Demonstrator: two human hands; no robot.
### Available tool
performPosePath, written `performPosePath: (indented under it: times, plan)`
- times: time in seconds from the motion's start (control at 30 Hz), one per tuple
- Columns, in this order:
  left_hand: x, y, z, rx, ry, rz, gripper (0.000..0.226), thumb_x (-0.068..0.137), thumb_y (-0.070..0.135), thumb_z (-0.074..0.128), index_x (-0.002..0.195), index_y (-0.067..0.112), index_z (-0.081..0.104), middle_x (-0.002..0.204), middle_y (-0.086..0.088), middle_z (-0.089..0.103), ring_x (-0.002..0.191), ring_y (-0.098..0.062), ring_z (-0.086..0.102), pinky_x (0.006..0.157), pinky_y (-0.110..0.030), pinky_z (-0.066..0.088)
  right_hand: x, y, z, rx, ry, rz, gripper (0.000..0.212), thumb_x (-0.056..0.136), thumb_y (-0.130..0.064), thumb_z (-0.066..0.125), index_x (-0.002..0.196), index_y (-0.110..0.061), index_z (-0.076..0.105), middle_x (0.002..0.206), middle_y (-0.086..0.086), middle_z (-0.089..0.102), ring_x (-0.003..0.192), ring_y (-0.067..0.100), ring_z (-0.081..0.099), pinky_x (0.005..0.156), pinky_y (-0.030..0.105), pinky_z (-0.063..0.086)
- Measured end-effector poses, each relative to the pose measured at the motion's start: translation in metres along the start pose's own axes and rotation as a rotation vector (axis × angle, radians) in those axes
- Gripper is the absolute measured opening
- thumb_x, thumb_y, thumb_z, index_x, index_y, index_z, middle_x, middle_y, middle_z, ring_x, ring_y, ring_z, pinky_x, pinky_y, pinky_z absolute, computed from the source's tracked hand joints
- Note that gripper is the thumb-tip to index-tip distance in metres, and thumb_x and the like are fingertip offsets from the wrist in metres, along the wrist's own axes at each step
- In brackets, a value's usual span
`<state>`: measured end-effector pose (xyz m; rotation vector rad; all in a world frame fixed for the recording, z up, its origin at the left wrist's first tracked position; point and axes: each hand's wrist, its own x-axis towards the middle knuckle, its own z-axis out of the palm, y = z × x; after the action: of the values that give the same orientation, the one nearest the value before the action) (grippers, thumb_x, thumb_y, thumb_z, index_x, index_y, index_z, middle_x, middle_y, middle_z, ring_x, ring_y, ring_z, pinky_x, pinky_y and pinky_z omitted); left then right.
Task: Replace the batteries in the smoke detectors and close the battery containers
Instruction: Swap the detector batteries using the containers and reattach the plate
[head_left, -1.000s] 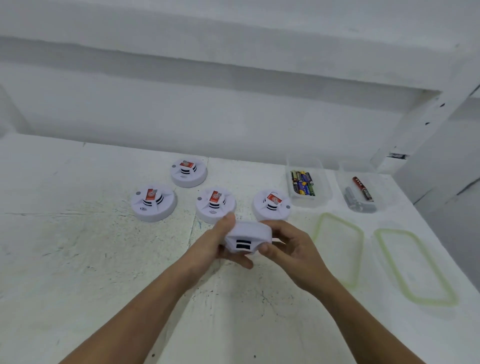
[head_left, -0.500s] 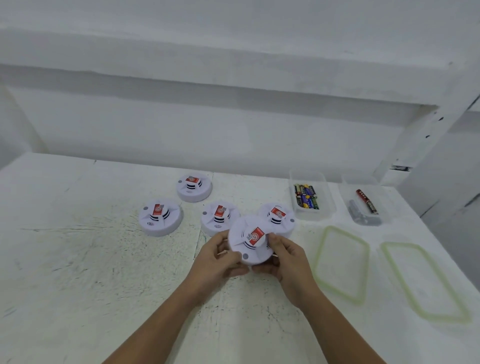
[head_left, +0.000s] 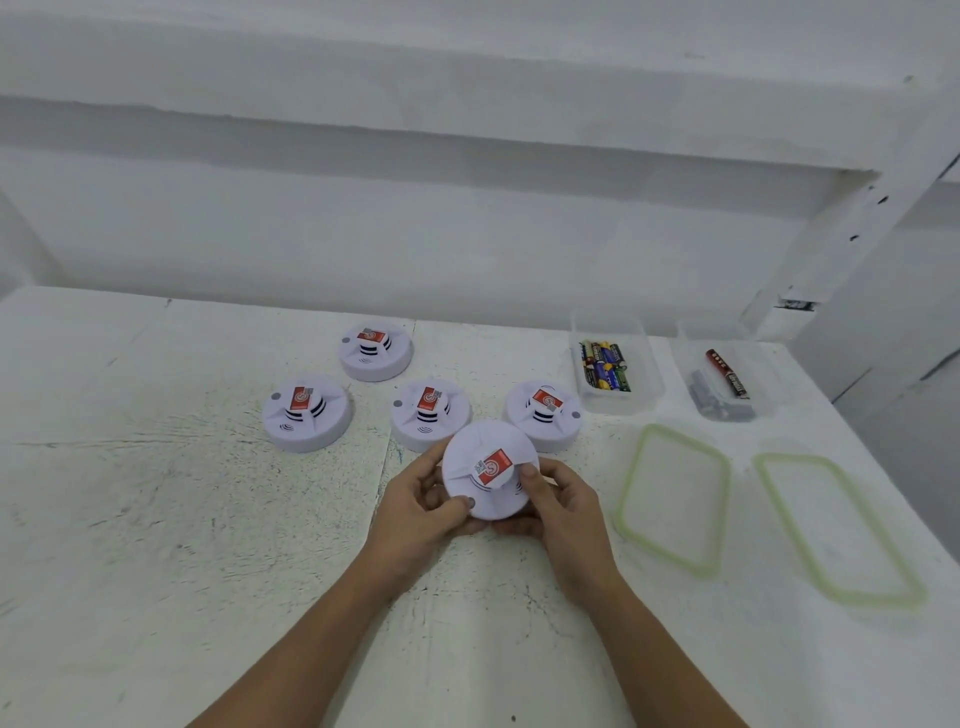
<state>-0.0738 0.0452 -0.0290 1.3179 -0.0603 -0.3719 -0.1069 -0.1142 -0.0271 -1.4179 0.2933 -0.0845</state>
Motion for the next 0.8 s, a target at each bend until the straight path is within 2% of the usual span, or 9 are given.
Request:
performPosePath:
  times: [0.07, 0.17, 0.23, 0.3, 0.4, 0.57, 0.67, 0.73, 0.8]
  plan:
    - [-0.0007, 0.0006, 0.0007, -0.014, 0.005, 0.004, 0.061, 0.076, -0.014, 0.061, 0.128, 0.017, 0.056, 0.107, -0.006, 0.073, 0.099, -0.023, 0.070, 0.067, -0.034, 0.059, -0.0002, -0.0003, 0.0002, 0.012, 0.000, 0.002, 0.020, 0.092, -0.024, 0.057, 0.105, -0.011, 0.065, 0.091, 0.003, 0.075, 0.084, 0.025, 0.072, 0.065, 0.038, 0.059]
    - [-0.0011, -0.0002, 0.0001, -0.022, 0.032, 0.002, 0.065, 0.082, -0.024, 0.053, 0.133, 0.017, 0.050, 0.107, -0.010, 0.070, 0.094, -0.017, 0.071, 0.065, -0.029, 0.058, 0.0002, 0.0021, -0.0004, 0.023, 0.007, -0.004, 0.023, 0.092, -0.023, 0.057, 0.109, -0.010, 0.064, 0.095, 0.006, 0.074, 0.086, 0.027, 0.071, 0.067, 0.042, 0.059]
    - [-0.0012, -0.0019, -0.0003, -0.034, 0.040, 0.012, 0.067, 0.080, -0.023, 0.057, 0.132, 0.019, 0.050, 0.105, -0.014, 0.070, 0.092, -0.018, 0.071, 0.064, -0.030, 0.058, 0.0005, 0.0042, -0.0014, 0.027, 0.009, -0.010, 0.023, 0.092, -0.022, 0.057, 0.109, -0.010, 0.065, 0.098, 0.007, 0.073, 0.087, 0.028, 0.071, 0.068, 0.043, 0.059]
    - [-0.0010, -0.0031, -0.0006, -0.041, 0.041, 0.026, 0.067, 0.073, -0.014, 0.065, 0.130, 0.019, 0.051, 0.104, -0.014, 0.071, 0.094, -0.023, 0.070, 0.065, -0.034, 0.059, 0.0009, 0.0055, -0.0022, 0.025, 0.008, -0.016, 0.023, 0.092, -0.022, 0.057, 0.110, -0.010, 0.065, 0.099, 0.007, 0.073, 0.088, 0.028, 0.070, 0.069, 0.043, 0.059]
    - [-0.0007, -0.0042, -0.0013, -0.033, 0.037, 0.046, 0.065, 0.068, -0.004, 0.064, 0.127, 0.020, 0.053, 0.103, -0.016, 0.072, 0.097, -0.029, 0.069, 0.069, -0.041, 0.060, 0.0013, 0.0062, -0.0030, 0.021, 0.006, -0.018, 0.023, 0.092, -0.022, 0.057, 0.111, -0.011, 0.065, 0.099, 0.007, 0.073, 0.088, 0.027, 0.070, 0.069, 0.043, 0.059]
    - [-0.0011, -0.0059, -0.0023, -0.047, 0.029, 0.045, 0.064, 0.069, -0.006, 0.063, 0.127, 0.021, 0.055, 0.105, -0.014, 0.072, 0.098, -0.029, 0.069, 0.071, -0.045, 0.060, 0.0006, 0.0081, -0.0035, 0.023, 0.011, -0.023, 0.022, 0.092, -0.020, 0.057, 0.110, -0.009, 0.064, 0.098, 0.006, 0.073, 0.088, 0.027, 0.070, 0.069, 0.042, 0.059]
    - [-0.0017, -0.0070, -0.0025, -0.039, 0.024, 0.049, 0.064, 0.076, -0.017, 0.062, 0.126, 0.022, 0.056, 0.105, -0.014, 0.072, 0.097, -0.030, 0.069, 0.073, -0.048, 0.059, -0.0002, 0.0090, -0.0037, 0.018, 0.010, -0.028, 0.022, 0.093, -0.020, 0.057, 0.110, -0.009, 0.065, 0.098, 0.006, 0.073, 0.089, 0.027, 0.070, 0.070, 0.043, 0.059]
    - [-0.0022, -0.0075, -0.0024, -0.038, 0.032, 0.057, 0.065, 0.072, -0.013, 0.063, 0.126, 0.023, 0.056, 0.104, -0.015, 0.071, 0.096, -0.029, 0.069, 0.075, -0.050, 0.059, -0.0008, 0.0087, -0.0037, 0.017, 0.007, -0.034, 0.020, 0.093, -0.020, 0.056, 0.108, -0.010, 0.065, 0.098, 0.006, 0.073, 0.089, 0.026, 0.070, 0.070, 0.042, 0.059]
    - [-0.0035, -0.0069, -0.0021, -0.039, 0.035, 0.062, 0.065, 0.069, -0.007, 0.063, 0.127, 0.023, 0.056, 0.103, -0.014, 0.072, 0.094, -0.026, 0.070, 0.071, -0.046, 0.060, -0.0015, 0.0086, -0.0034, 0.017, 0.005, -0.037, 0.019, 0.093, -0.019, 0.056, 0.107, -0.011, 0.065, 0.097, 0.005, 0.073, 0.088, 0.025, 0.070, 0.069, 0.041, 0.059]
